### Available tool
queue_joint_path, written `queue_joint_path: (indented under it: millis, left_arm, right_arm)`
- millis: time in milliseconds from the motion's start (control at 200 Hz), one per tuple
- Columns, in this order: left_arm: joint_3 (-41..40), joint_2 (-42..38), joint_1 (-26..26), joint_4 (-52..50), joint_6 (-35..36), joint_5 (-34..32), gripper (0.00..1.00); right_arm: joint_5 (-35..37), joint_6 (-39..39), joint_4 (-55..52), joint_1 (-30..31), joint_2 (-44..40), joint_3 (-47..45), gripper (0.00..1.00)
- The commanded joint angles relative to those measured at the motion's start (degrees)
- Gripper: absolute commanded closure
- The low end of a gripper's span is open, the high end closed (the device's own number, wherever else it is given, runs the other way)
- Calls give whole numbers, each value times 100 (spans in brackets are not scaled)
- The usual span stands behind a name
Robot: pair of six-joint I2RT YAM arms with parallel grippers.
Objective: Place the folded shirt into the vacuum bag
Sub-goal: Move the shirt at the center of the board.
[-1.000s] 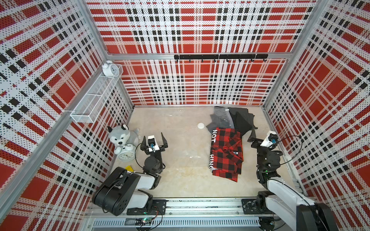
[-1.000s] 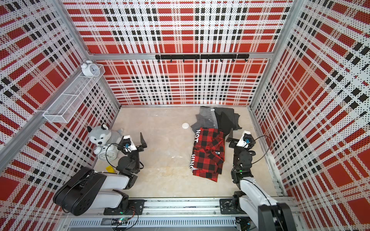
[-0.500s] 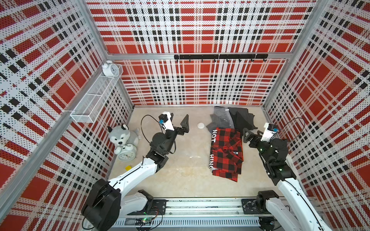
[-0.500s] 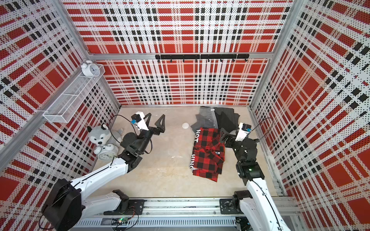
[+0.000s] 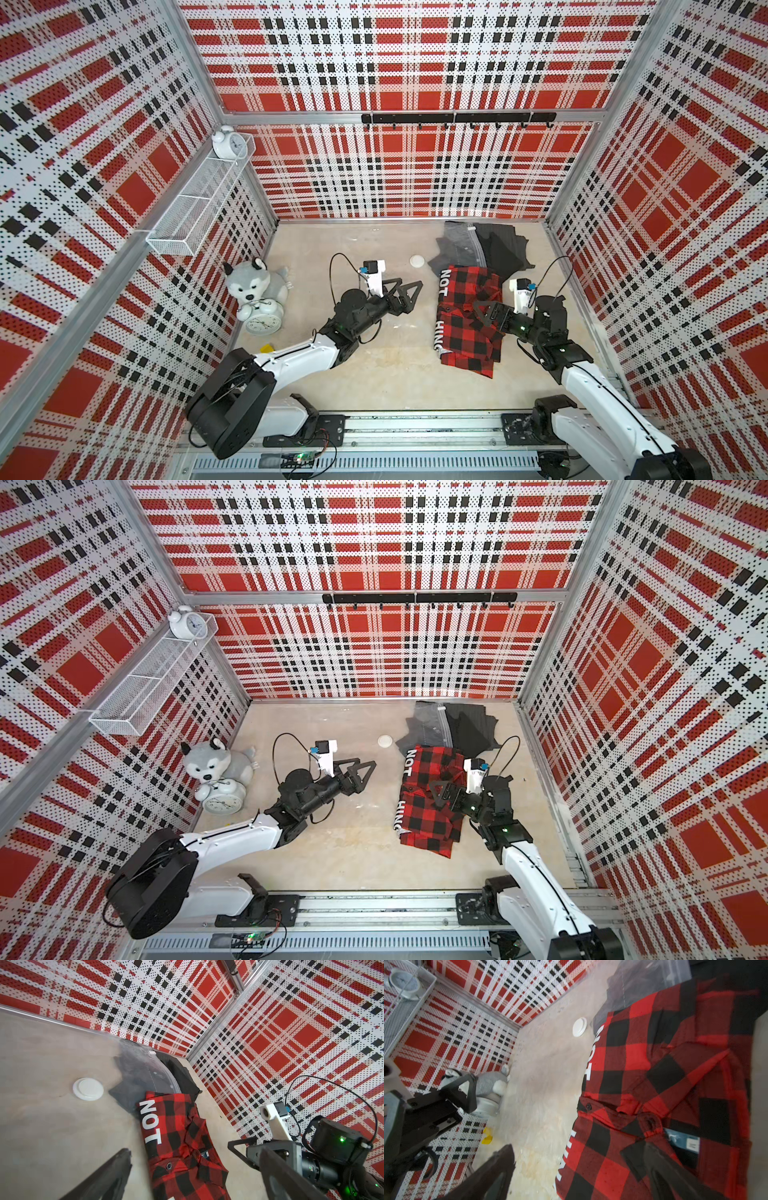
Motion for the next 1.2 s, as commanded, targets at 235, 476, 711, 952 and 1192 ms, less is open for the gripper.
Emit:
queue_joint_path:
  millis: [235,476,711,952,1192]
  left_arm:
    - [-187,30,-940,-637,-149,-1298,2]
    - [-221,1445,-1217,-417,-950,-1531,2]
    - [-919,1785,-857,410,-1397,-1532,2]
    - [-1560,1519,-612,403,-1628,-1634,2]
    - [-1876,1442,-444,397,-1697,-1546,2]
  right_arm:
    - [457,234,-318,1199,331,104,0]
    - [874,837,-320,2056,895,377,0]
    - [1218,1312,-141,2549,1782,239,0]
    - [2914,1865,-1601,2459,1789,170,0]
    - [3291,2146,-2324,1500,550,-271,0]
